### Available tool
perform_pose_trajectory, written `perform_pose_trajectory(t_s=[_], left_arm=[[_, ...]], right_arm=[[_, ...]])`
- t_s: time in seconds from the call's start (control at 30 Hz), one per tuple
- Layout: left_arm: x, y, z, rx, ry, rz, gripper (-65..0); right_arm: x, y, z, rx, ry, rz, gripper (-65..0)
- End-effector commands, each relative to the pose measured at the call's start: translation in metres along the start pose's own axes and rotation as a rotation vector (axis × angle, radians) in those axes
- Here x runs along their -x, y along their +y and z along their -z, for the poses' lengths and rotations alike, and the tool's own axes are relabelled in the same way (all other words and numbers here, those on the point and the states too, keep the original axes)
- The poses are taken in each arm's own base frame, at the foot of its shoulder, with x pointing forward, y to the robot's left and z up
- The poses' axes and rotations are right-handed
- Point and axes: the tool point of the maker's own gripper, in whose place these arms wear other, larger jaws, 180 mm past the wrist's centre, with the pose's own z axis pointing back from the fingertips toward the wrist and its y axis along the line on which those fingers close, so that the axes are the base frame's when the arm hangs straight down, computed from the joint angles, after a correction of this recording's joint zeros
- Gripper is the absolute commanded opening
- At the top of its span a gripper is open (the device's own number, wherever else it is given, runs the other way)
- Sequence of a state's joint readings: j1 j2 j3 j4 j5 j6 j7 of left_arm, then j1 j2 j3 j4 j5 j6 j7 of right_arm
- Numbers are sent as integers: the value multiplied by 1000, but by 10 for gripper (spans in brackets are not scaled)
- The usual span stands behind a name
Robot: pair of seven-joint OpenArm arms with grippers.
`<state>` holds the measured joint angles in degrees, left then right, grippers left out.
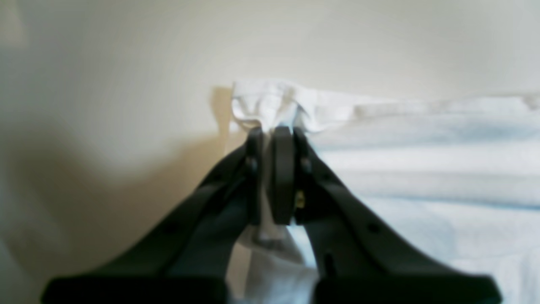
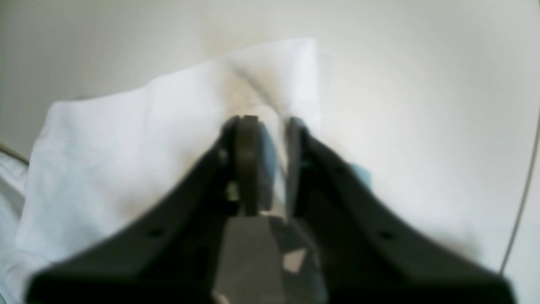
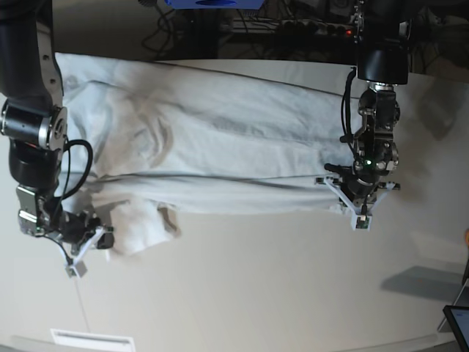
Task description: Fold the T-shirt properly
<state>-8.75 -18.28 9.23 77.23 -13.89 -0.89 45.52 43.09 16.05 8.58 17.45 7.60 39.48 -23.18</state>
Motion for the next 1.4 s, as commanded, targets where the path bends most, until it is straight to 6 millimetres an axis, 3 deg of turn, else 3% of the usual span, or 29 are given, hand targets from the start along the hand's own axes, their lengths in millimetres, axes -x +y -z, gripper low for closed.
perform_pose_trajectory(t_s=[0.0, 0.3, 0.5, 0.73, 0.87, 1.03, 1.37], left_arm=[[14, 8, 0, -23, 67, 8, -650], [14, 8, 0, -22, 67, 7, -650], [14, 8, 0, -22, 69, 7, -650], [14, 8, 0, -22, 70, 7, -650], [13, 7, 0, -20, 69, 10, -650], [13, 8, -1, -23, 67, 6, -650], [-24, 2, -23, -13, -56, 28, -650]], right_arm=[[-21, -3, -6, 3, -34, -20, -650], [-28, -6, -10, 11, -34, -27, -647], [-43, -11, -28, 61, 16, -126, -647], [-47, -8, -70, 198, 59, -338, -647], [-46, 8, -92, 257, 64, -428, -647], [-43, 14, -129, 351, 41, -443, -647], [-28, 30, -192, 513, 46, -495, -647]])
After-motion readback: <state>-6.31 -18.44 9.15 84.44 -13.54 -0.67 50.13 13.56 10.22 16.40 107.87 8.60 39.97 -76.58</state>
